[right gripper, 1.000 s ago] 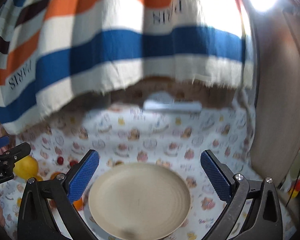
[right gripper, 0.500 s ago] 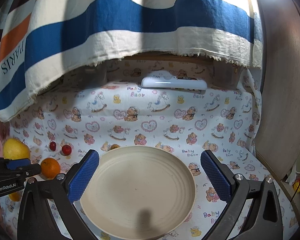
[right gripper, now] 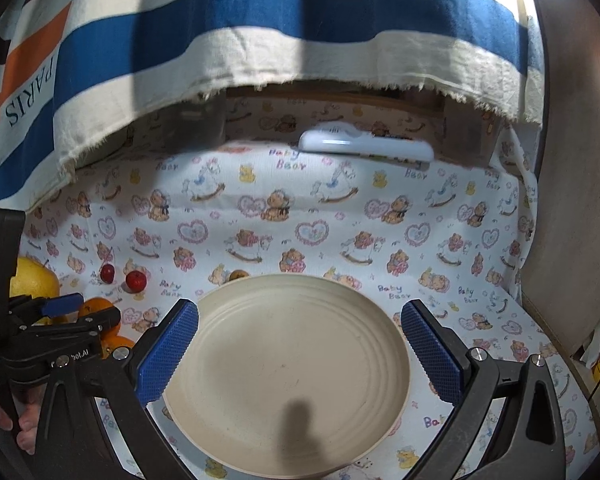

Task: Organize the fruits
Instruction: 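Lower the left gripper onto the tangerine and close it, then lift the tangerine with the left gripper while the right gripper grasps a small red fruit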

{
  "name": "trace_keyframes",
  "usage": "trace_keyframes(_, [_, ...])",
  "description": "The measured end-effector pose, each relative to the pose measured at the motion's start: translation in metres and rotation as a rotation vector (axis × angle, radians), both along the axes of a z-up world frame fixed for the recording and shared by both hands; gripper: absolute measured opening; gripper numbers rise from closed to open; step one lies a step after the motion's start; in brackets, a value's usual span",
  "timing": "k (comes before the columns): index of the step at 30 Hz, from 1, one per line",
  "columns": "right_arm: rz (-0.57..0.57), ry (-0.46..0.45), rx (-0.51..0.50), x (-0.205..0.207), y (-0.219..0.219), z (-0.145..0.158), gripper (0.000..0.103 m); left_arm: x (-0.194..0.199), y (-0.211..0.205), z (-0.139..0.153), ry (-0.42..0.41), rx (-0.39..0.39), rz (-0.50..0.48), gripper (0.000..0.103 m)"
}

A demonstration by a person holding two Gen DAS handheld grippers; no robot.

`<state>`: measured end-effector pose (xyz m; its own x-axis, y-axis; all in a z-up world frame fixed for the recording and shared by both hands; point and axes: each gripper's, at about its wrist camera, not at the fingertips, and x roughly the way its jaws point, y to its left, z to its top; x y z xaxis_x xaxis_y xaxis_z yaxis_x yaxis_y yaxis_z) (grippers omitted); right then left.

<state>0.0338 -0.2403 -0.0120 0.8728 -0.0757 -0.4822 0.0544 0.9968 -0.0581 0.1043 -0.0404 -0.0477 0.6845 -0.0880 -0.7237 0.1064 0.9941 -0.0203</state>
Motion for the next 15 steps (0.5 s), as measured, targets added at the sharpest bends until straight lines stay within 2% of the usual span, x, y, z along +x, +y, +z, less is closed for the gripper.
trace_keyframes(1, [0.006, 0.006, 0.008, 0.001, 0.0, -0.001, 0.102, 0.003, 0.001, -0.003, 0.015, 0.006, 0.005, 0.057])
trace_keyframes(4, [0.017, 0.016, 0.027, 0.001, 0.0, -0.002, 0.102, 0.007, 0.009, -0.006, 0.045, -0.056, 0.02, 0.058])
trace_keyframes(5, [0.018, 0.016, 0.028, 0.001, 0.0, -0.002, 0.102, 0.007, 0.011, -0.007, 0.056, -0.073, 0.015, 0.057])
trace_keyframes(6, [0.02, 0.014, 0.026, 0.0, 0.0, -0.002, 0.102, 0.008, 0.013, -0.008, 0.07, -0.094, 0.008, 0.05])
trace_keyframes(8, [0.03, 0.009, 0.028, 0.001, 0.001, -0.002, 0.102, 0.006, 0.015, -0.008, 0.08, -0.109, 0.012, 0.049])
trace_keyframes(12, [0.025, 0.007, 0.024, 0.003, -0.001, -0.004, 0.102, -0.005, 0.015, -0.002, 0.034, -0.058, 0.046, 0.048])
trace_keyframes(15, [0.026, 0.022, 0.053, 0.005, -0.006, -0.005, 0.102, -0.019, 0.018, 0.015, -0.044, -0.051, 0.058, 0.048])
